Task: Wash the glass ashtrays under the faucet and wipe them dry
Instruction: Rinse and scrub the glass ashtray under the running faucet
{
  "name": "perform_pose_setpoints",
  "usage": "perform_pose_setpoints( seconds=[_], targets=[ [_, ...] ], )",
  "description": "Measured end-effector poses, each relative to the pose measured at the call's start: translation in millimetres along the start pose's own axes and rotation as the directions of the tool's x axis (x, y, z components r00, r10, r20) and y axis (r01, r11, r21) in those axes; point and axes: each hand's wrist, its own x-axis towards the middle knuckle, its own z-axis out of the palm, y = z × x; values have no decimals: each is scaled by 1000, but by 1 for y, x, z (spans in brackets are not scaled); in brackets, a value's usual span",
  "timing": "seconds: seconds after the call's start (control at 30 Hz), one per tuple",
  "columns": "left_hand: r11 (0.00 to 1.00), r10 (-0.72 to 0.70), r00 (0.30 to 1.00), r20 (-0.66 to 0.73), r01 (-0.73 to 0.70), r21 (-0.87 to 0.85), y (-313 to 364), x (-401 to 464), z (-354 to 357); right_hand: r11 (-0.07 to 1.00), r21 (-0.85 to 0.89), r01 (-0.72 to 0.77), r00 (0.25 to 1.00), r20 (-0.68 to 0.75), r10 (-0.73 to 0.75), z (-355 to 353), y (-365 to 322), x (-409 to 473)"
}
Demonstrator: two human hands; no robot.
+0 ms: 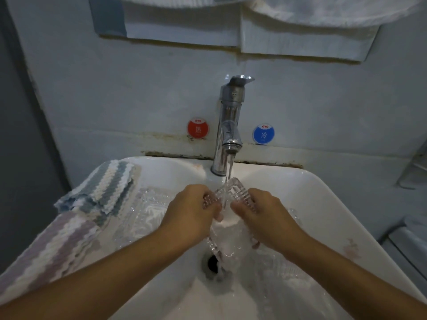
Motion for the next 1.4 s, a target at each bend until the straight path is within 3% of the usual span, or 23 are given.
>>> perform_pose_setpoints(
  seconds=[0.17,0.27,0.37,0.47,0.63,0.9,1.17,1.4],
  targets=[
    [998,51,998,-24,-51,25,4,-2,-2,984,142,-110,993,-24,115,-1,-8,-3],
    [984,-45,999,12,46,-171,8,-9,3,961,253,-107,985,-103,137,-5,-12,-6],
    [894,-113,988,107,148,-423,9,-15,14,966,252,-55,975,-195,106,-8,-12,-9],
    [857,-109,987,118,154,-492,10,-18,19,973,228,-22,967,-243,78,-7,-14,-11],
    [864,-115,988,105,151,-480,7,-17,17,989,150,-17,971,-234,52,-1,-16,-11],
    [925,-58,998,30,65,-373,-2,-4,19,897,411,-165,986,40,163,-9,-18,-9],
    [918,-56,998,-41,35,-396,2,-9,14,913,402,-72,992,-68,109,-7,-17,-12],
    [964,14,985,-171,-59,-260,6,-7,8,832,534,-151,988,113,107,-11,-24,-13]
  ],
)
